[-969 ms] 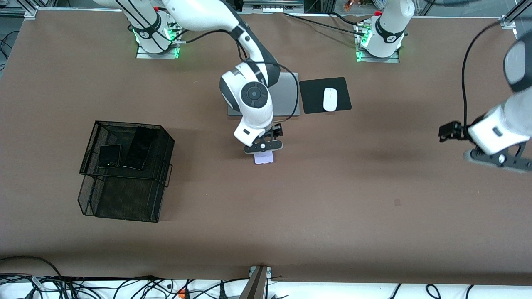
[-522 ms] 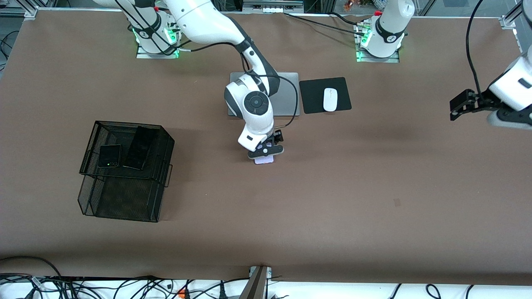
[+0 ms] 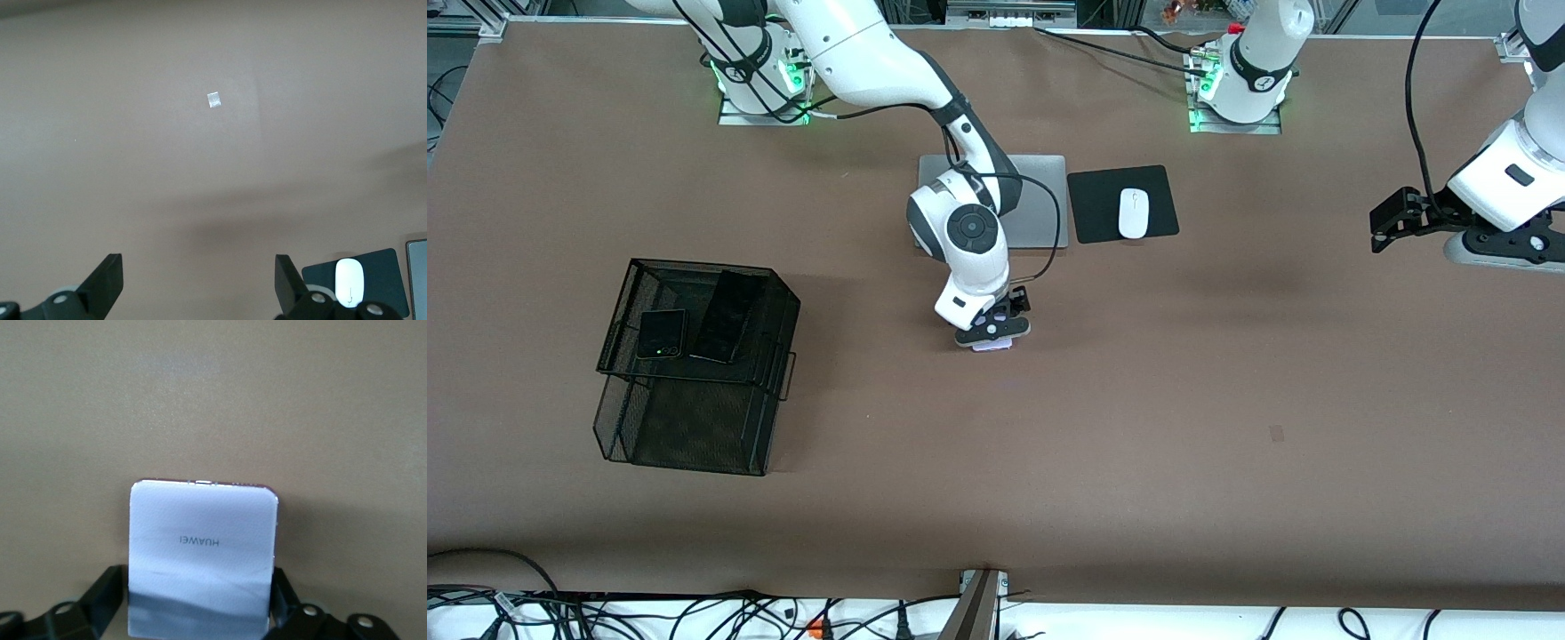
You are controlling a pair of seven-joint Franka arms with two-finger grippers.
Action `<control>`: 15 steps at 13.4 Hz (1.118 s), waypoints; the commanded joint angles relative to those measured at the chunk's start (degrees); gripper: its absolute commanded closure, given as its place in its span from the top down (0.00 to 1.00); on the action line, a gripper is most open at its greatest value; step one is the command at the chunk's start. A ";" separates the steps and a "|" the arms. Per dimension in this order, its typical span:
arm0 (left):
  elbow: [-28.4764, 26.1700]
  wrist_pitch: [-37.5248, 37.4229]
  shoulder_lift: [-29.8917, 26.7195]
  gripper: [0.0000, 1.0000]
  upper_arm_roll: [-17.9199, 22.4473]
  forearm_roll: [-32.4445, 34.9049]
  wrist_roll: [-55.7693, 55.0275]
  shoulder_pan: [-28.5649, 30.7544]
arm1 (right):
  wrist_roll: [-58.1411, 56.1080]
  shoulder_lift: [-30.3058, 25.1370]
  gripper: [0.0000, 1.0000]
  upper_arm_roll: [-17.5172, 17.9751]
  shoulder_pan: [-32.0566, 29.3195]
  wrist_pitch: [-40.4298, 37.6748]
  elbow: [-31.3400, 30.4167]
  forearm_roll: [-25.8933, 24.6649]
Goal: Place phones with both arms
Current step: 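Grasp the white HUAWEI phone with the right gripper, then carry the white phone with the right gripper and lower it into the basket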
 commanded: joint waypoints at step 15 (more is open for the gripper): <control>-0.13 -0.45 -0.89 1.00 -0.78 -0.55 -0.87 0.90 | -13.70 -15.88 0.00 -11.26 -15.08 -31.41 9.53 2.14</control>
